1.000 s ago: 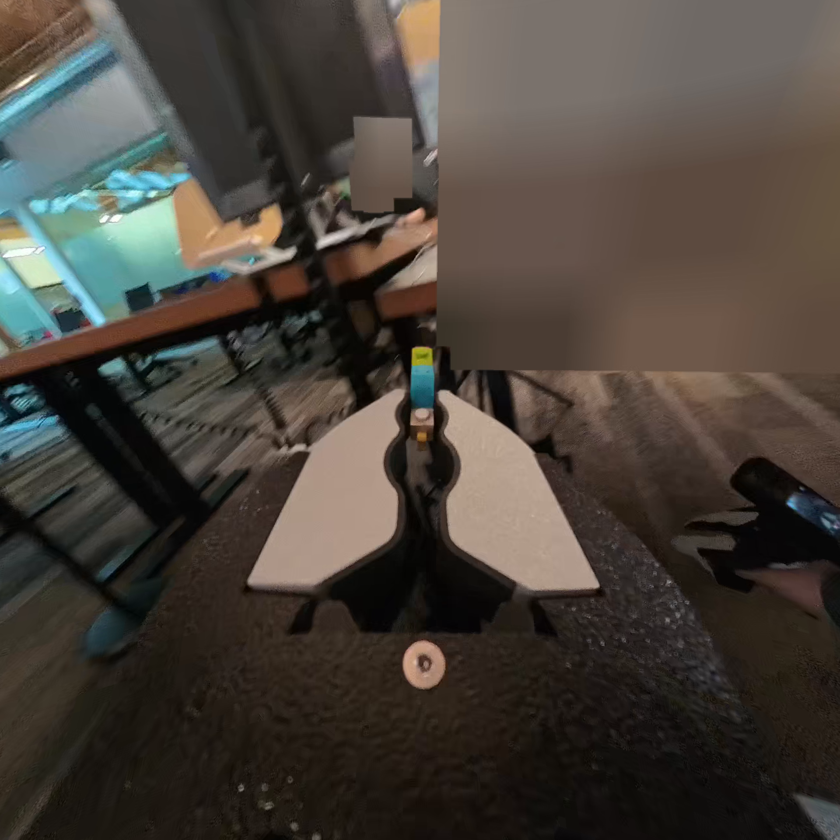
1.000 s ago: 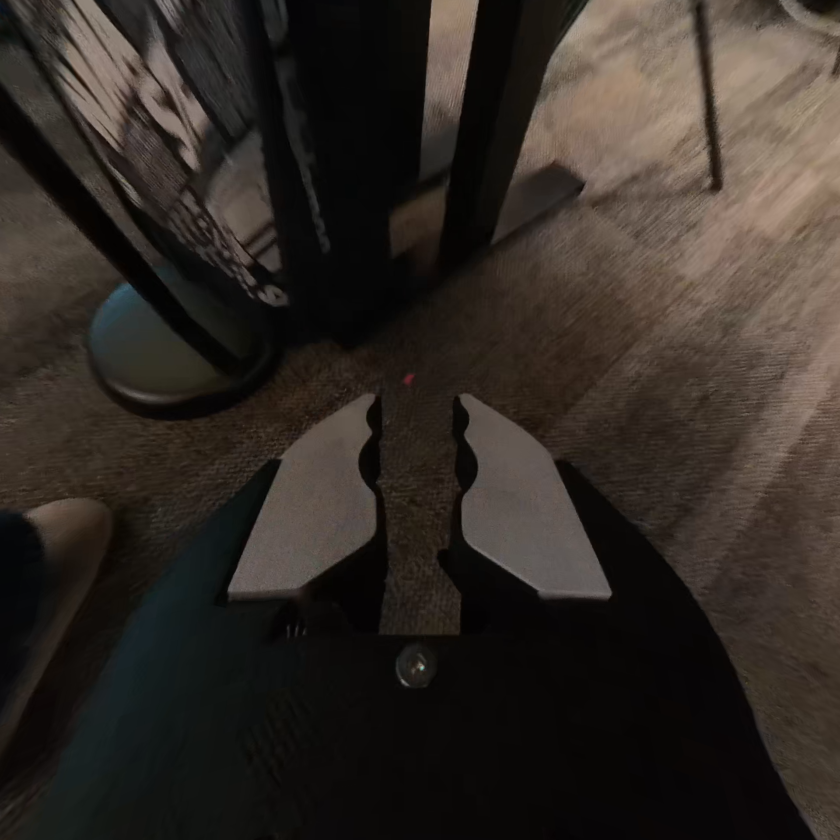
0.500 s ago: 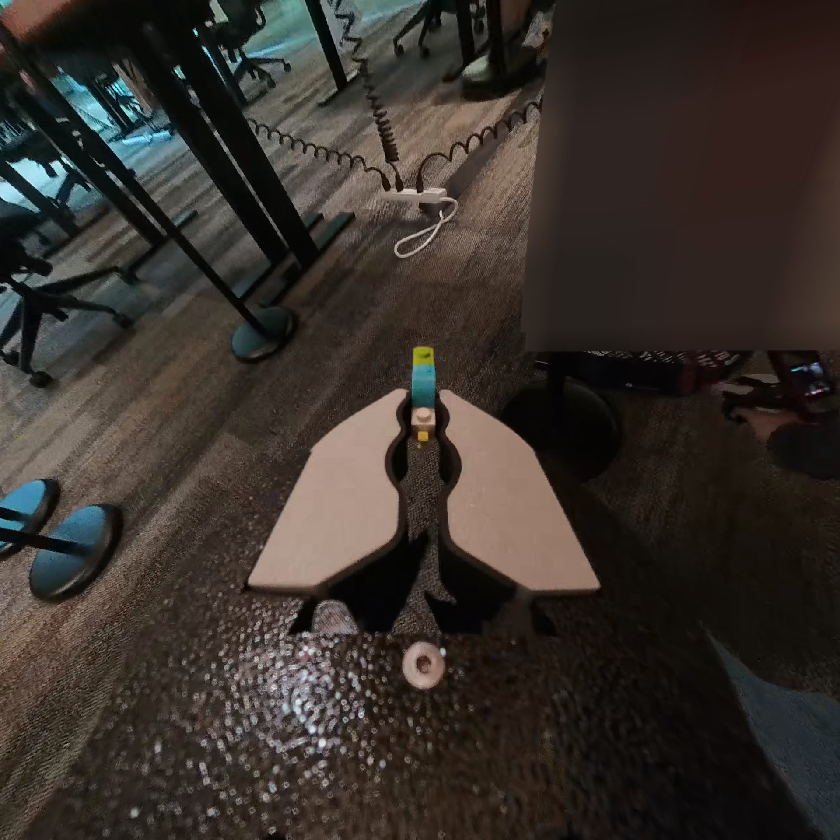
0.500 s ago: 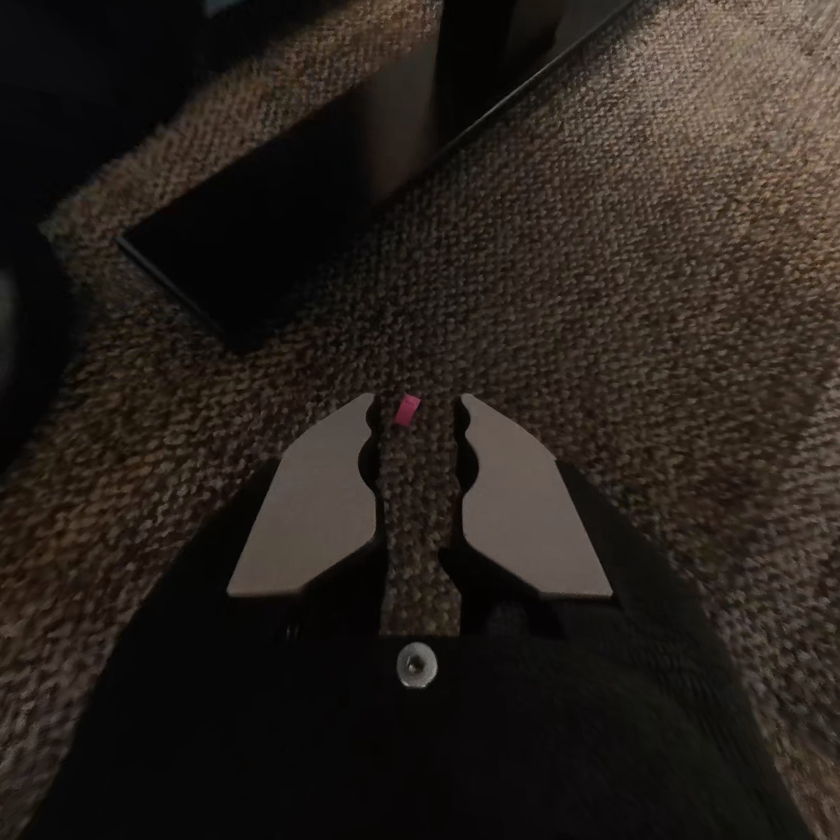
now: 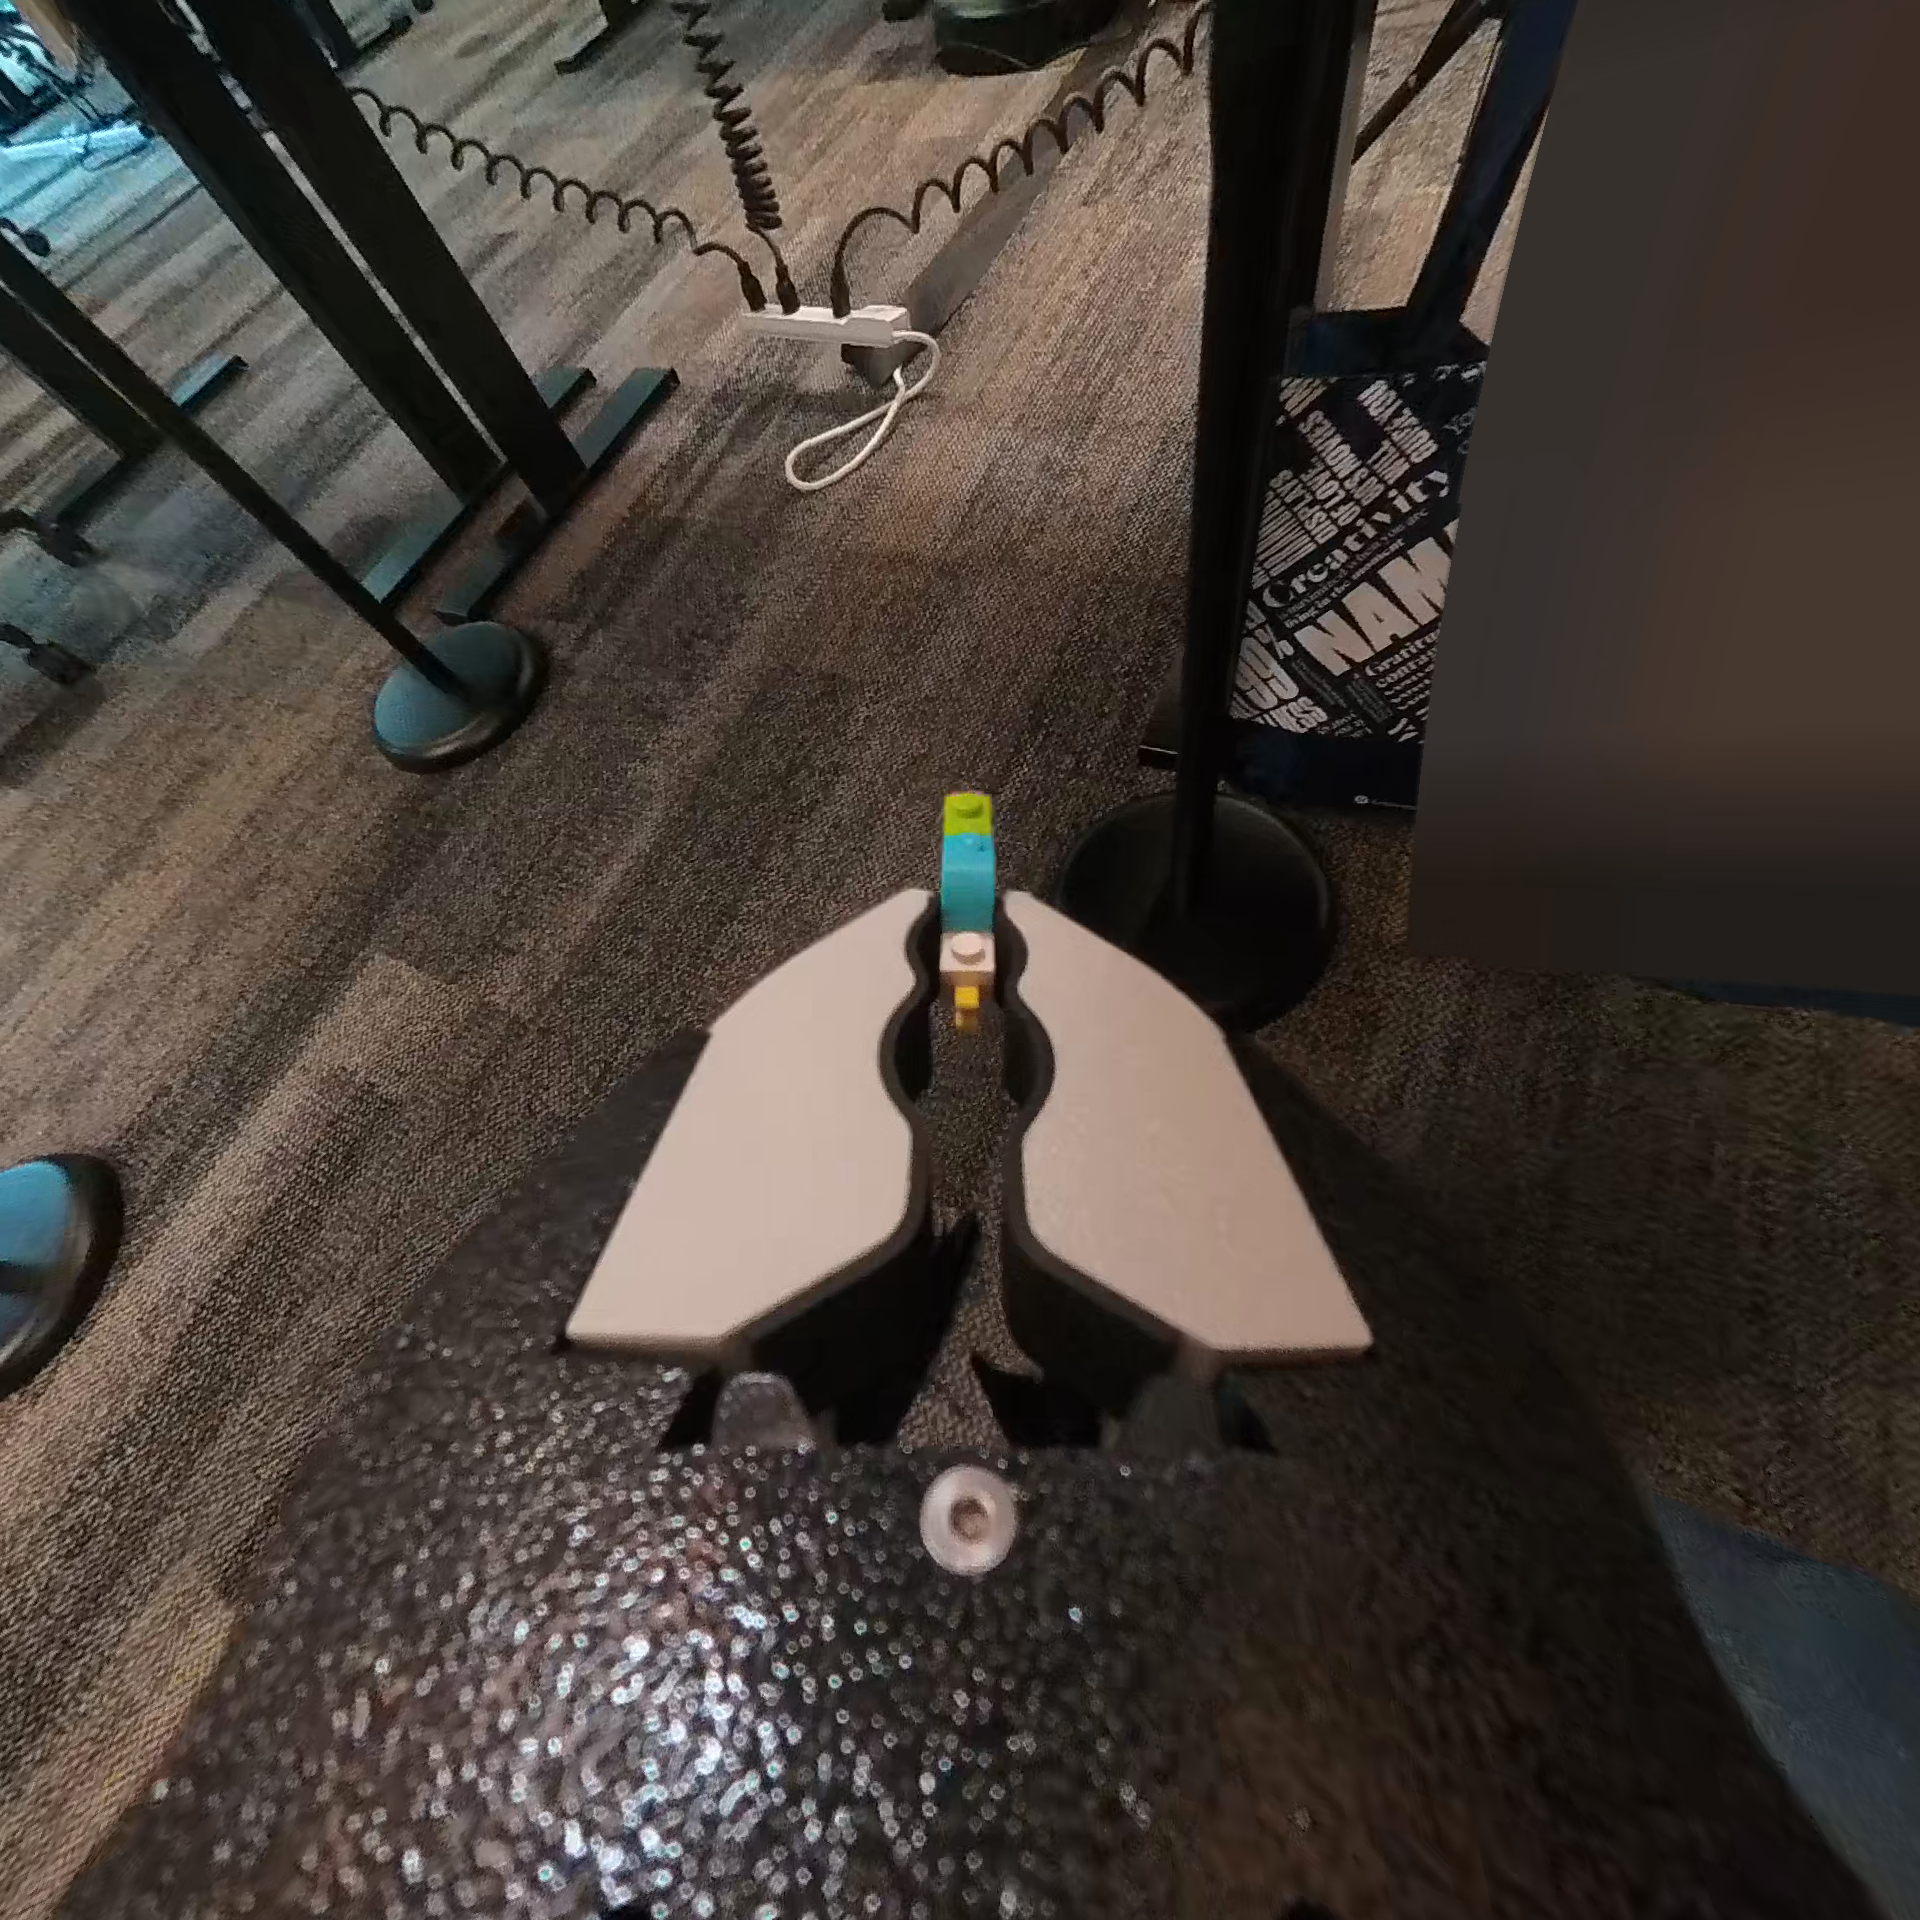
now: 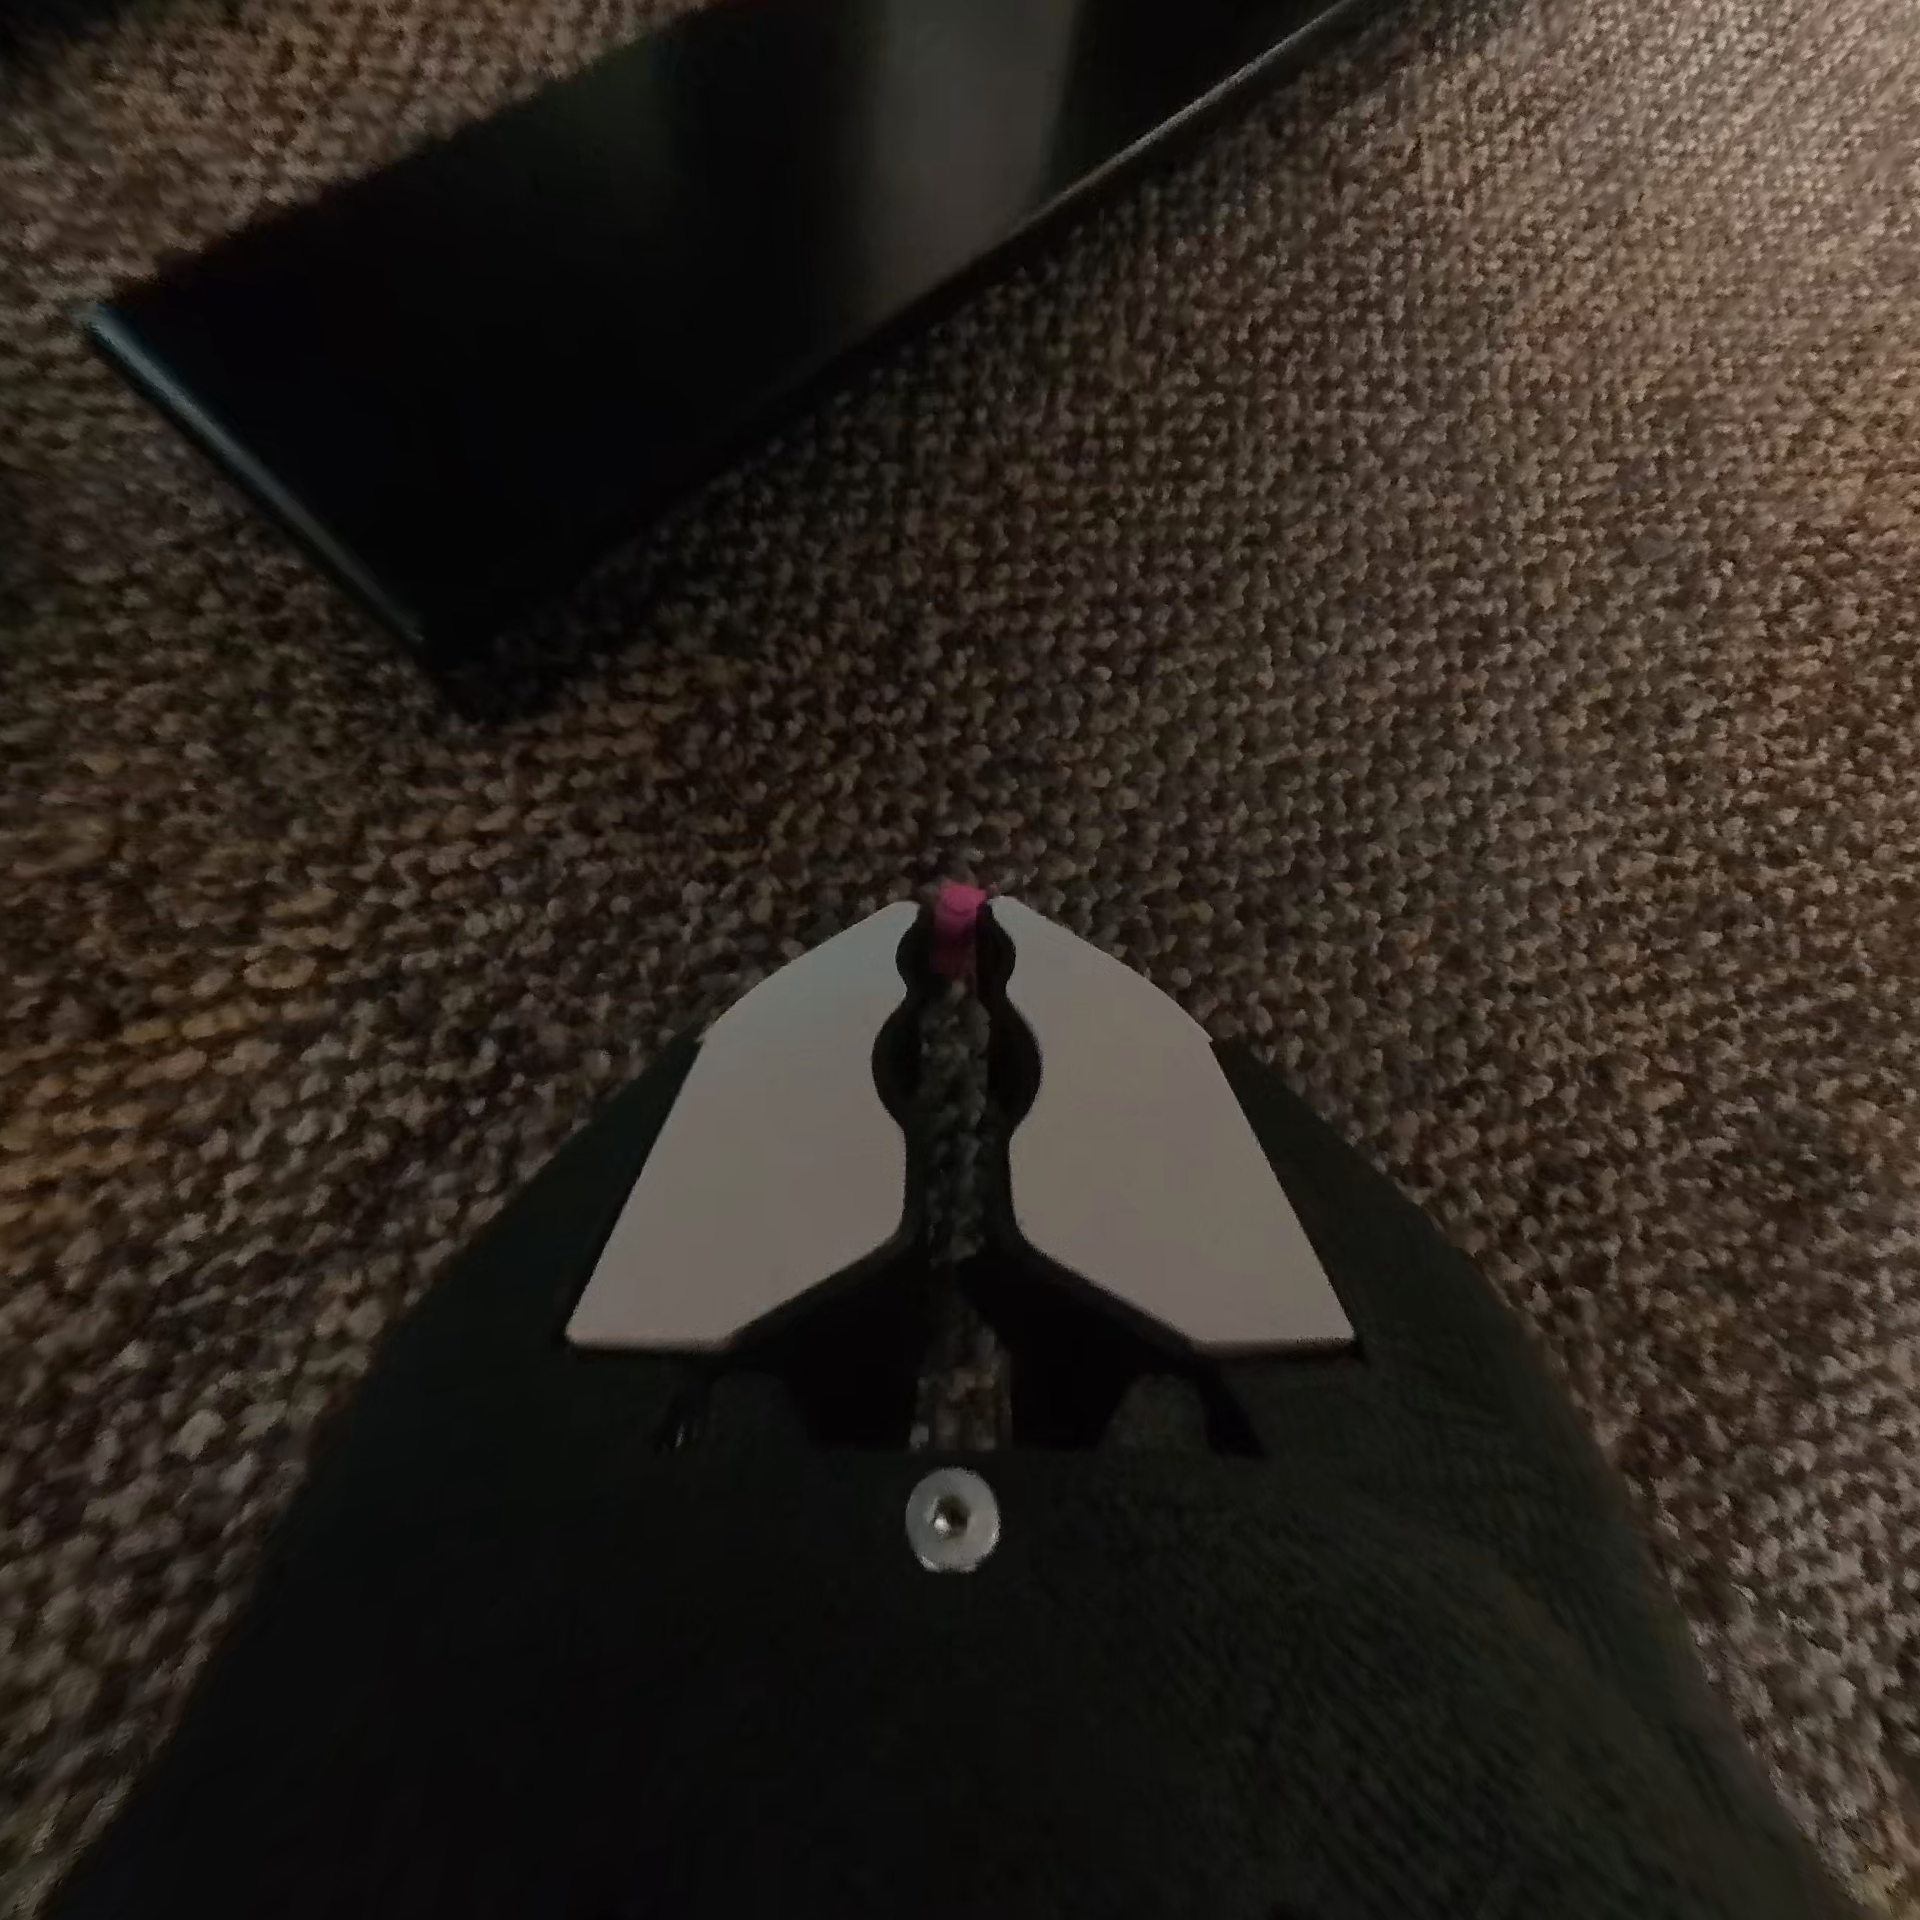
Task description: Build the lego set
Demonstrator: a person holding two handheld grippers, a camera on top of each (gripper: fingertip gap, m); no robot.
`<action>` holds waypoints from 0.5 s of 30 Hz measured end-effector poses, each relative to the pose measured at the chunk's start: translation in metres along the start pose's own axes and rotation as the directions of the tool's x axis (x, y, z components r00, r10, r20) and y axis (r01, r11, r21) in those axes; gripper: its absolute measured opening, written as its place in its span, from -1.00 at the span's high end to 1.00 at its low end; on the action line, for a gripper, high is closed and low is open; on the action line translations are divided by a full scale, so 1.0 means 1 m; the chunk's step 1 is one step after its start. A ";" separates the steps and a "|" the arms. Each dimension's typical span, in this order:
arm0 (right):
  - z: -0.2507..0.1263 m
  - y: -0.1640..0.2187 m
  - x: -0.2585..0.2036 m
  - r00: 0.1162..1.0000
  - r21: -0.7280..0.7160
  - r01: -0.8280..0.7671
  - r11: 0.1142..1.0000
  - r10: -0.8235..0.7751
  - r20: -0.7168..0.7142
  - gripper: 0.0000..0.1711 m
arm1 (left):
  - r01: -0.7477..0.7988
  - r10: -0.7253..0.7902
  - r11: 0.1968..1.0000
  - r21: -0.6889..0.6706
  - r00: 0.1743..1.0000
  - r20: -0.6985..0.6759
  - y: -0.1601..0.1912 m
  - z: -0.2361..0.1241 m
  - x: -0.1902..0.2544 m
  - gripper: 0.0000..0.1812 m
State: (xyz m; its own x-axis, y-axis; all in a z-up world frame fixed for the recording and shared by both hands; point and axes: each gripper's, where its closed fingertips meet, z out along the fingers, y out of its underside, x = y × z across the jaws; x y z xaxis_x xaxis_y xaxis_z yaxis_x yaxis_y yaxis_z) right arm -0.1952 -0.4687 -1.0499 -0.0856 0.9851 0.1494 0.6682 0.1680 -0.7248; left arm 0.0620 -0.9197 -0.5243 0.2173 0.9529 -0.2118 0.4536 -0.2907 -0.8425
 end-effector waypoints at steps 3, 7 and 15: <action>-0.035 -0.022 0.000 0.997 0.088 -0.065 0.994 0.061 0.049 0.93 | -0.030 0.030 0.999 0.028 1.000 0.001 -0.007 -0.007 0.003 0.91; -0.128 -0.055 -0.001 0.993 0.136 -0.107 0.985 0.098 0.068 0.93 | -0.059 0.054 0.991 0.123 0.998 0.036 -0.037 -0.020 0.004 0.91; -0.390 -0.160 -0.029 0.945 0.161 0.011 0.987 -0.063 0.322 0.92 | -0.063 0.178 0.915 0.398 0.949 -0.259 -0.286 -0.074 0.066 0.90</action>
State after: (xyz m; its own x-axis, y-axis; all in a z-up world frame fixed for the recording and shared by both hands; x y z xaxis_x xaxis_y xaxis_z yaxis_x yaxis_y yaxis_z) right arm -0.0113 -0.5393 -0.6755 -0.3610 0.9321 -0.0295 0.5394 0.1828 -0.8220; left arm 0.0106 -0.7800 -0.2610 0.5109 0.8303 -0.2228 0.0573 -0.2915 -0.9549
